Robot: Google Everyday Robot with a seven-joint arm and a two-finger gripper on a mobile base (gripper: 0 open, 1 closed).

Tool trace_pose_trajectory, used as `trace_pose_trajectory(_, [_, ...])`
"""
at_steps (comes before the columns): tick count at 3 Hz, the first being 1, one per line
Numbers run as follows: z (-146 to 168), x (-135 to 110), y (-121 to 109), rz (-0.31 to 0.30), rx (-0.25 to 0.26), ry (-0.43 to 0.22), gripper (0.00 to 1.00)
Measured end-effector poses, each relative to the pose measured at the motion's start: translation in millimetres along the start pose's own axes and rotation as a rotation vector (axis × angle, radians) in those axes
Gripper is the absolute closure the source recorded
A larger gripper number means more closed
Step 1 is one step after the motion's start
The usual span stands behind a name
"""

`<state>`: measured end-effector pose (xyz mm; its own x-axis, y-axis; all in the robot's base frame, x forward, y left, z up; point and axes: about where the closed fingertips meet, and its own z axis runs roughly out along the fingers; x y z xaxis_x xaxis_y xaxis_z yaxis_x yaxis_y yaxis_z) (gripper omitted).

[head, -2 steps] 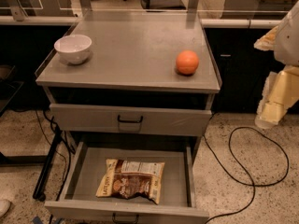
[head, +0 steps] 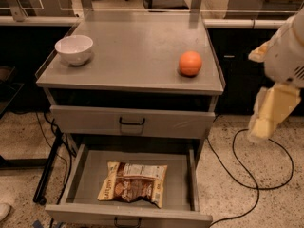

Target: Pick brown chip bag from middle drawer and place on counter

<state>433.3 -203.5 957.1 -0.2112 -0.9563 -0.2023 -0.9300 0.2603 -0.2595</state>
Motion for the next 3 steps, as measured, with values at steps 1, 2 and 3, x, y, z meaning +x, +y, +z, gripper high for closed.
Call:
trace_pose_trajectory(1, [34.5, -12.8, 21.0, -0.009, 0.016, 0.005, 0.00])
trace_pose_trajectory(2, [62.6, -38.1, 45.9, -0.001, -0.023, -0.014, 0.00])
trace_pose_trajectory(3, [67.4, -40.1, 50.0, 0.002, -0.032, -0.014, 0.00])
